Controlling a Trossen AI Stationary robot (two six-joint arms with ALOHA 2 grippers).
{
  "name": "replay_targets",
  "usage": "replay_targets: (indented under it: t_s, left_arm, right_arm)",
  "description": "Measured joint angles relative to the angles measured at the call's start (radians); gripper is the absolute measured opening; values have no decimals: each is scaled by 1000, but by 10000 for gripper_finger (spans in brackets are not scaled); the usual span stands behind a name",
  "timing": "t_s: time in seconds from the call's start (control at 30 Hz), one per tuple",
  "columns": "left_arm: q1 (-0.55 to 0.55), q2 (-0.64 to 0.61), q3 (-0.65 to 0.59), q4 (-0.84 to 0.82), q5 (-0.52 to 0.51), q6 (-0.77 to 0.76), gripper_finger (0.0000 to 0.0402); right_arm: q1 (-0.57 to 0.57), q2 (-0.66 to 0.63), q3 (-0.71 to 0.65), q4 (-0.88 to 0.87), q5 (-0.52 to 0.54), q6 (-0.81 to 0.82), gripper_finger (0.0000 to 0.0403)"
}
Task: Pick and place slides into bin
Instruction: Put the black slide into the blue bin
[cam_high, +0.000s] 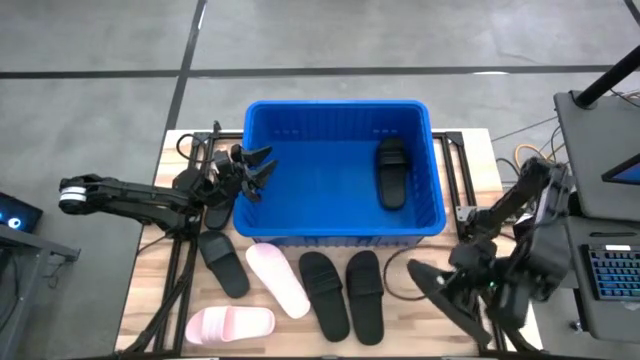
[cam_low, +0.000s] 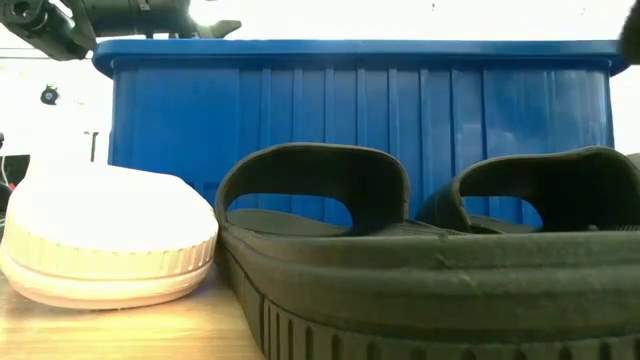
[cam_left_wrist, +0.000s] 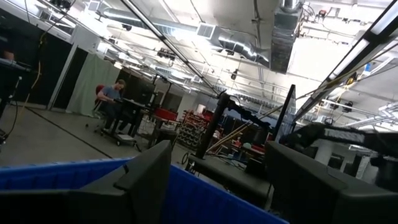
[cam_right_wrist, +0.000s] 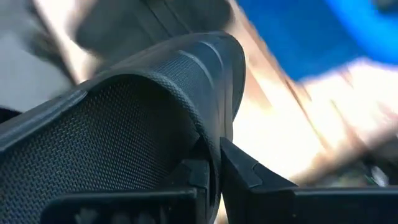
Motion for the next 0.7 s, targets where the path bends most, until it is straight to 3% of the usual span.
replay_targets:
  t_s: [0.2,0.33,0.53,0.7]
  left_arm:
    - [1,0,0,0,0,0,246]
    - [1,0,0,0,0,0,246]
    - [0,0,0,0,0,0,246]
    - [0,0,0,0,0,0,246]
  right_arm:
    - [0,-77,53,88,391,-135,13]
    - [-3,-107,56,92,593,-208,13]
    - [-31,-129,54,91,727,-284,13]
    - [-74,-130,53,91,747,-303,13]
